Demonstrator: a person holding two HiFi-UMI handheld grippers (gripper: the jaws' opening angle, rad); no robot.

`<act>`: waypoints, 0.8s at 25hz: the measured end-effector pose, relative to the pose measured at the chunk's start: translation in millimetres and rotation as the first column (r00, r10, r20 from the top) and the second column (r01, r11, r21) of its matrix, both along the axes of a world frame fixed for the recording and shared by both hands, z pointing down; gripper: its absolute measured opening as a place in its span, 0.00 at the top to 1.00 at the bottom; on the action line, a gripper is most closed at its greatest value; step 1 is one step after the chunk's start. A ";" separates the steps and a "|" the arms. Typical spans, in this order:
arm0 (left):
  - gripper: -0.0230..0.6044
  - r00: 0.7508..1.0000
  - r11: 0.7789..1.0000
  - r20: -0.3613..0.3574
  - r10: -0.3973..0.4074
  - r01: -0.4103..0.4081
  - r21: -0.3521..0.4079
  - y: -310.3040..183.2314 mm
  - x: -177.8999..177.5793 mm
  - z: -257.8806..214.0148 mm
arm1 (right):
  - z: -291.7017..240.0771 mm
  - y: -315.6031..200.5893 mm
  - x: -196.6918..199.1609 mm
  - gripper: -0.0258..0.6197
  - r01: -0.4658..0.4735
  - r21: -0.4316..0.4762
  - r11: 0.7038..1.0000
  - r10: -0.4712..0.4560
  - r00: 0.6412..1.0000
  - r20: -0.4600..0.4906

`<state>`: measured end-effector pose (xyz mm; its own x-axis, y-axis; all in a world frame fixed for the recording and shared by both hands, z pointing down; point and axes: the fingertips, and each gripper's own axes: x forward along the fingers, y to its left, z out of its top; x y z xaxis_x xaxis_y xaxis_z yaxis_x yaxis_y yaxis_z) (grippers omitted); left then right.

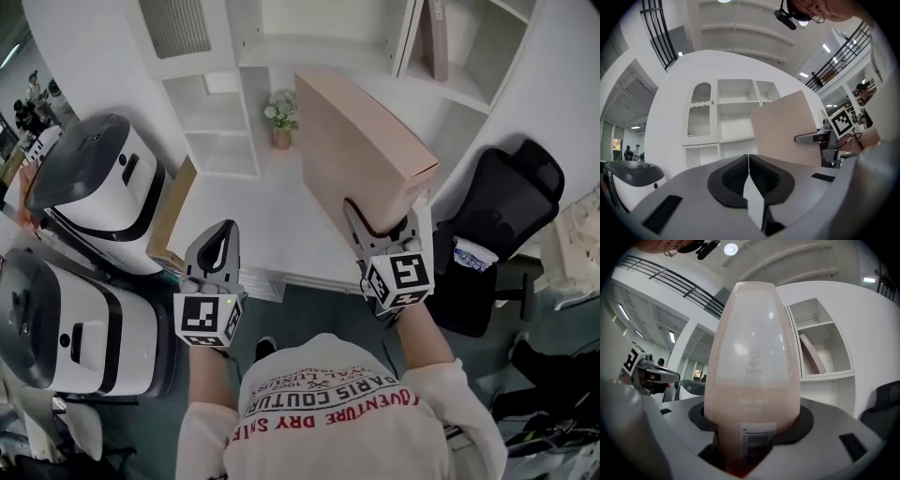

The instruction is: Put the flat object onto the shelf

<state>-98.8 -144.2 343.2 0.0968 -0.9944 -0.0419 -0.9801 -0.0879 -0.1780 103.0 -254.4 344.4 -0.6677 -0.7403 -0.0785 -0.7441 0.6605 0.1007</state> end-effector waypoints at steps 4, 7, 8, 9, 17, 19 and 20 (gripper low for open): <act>0.93 0.996 0.996 0.014 0.093 -0.093 0.005 -31.1 -29.9 -10.8 | -13.0 -15.2 -24.8 0.49 -0.073 0.024 0.997 0.075 0.995 -0.064; 0.93 0.986 0.987 0.035 0.161 -0.162 0.002 -47.9 -46.2 -15.5 | -25.2 -25.4 -44.4 0.49 -0.102 0.051 0.993 0.108 0.985 -0.137; 0.93 0.983 0.983 0.038 0.182 -0.182 0.003 -52.7 -51.2 -17.1 | -29.0 -28.9 -50.6 0.49 -0.112 0.055 0.992 0.119 0.980 -0.159; 0.93 0.979 0.980 0.042 0.200 -0.200 0.006 -57.2 -56.4 -19.1 | -32.7 -32.2 -56.9 0.49 -0.121 0.055 0.991 0.130 0.975 -0.182; 0.93 0.941 0.942 0.058 0.334 -0.335 0.022 -76.6 -81.0 -26.2 | -81.3 -49.7 -97.8 0.49 -0.205 0.191 0.960 0.275 0.824 -0.495; 0.93 0.935 0.935 0.059 0.351 -0.353 0.028 -76.1 -88.0 -26.5 | -94.7 -55.0 -104.7 0.49 -0.219 0.252 0.943 0.327 0.759 -0.563; 0.93 0.932 0.933 0.059 0.358 -0.360 0.030 -75.7 -91.4 -26.2 | -101.8 -58.1 -107.5 0.49 -0.225 0.283 0.932 0.355 0.723 -0.593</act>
<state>-190.2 -219.9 317.0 0.4497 -0.8908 -0.0658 -0.8740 -0.4236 -0.2380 -4.4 -312.5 242.6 -0.3678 -0.9212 0.1267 -0.6209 0.3447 0.7040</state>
